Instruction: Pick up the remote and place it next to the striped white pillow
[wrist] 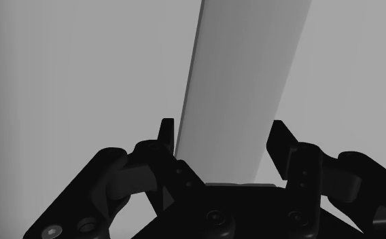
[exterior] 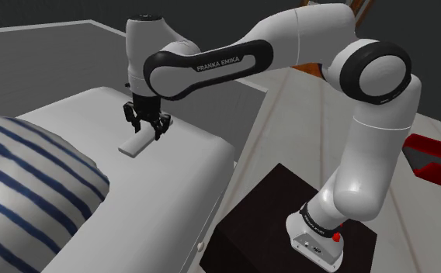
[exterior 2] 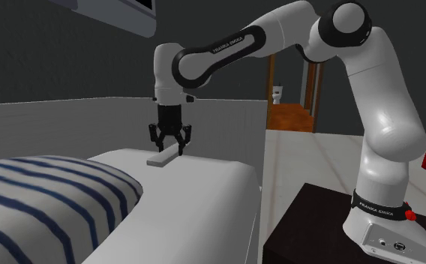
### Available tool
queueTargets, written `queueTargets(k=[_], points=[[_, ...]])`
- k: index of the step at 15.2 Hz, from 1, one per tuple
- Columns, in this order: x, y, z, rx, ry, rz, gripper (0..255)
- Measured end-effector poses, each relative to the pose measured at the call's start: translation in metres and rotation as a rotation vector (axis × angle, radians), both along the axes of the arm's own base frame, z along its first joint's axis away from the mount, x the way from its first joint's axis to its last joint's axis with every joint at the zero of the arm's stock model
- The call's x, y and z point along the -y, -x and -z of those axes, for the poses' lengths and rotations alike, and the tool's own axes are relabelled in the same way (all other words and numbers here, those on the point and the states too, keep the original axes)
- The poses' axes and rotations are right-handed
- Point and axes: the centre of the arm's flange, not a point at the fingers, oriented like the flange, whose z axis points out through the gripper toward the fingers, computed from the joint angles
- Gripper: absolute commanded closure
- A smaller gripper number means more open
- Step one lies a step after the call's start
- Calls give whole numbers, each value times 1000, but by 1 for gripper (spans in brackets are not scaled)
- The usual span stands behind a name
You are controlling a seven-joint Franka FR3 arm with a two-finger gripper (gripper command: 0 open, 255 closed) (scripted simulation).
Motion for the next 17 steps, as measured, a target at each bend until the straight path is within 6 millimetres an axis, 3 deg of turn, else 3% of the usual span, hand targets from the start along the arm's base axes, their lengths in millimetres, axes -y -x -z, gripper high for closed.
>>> queueTargets(k=[17], points=[[2, 0, -90, 0, 0, 0, 255]])
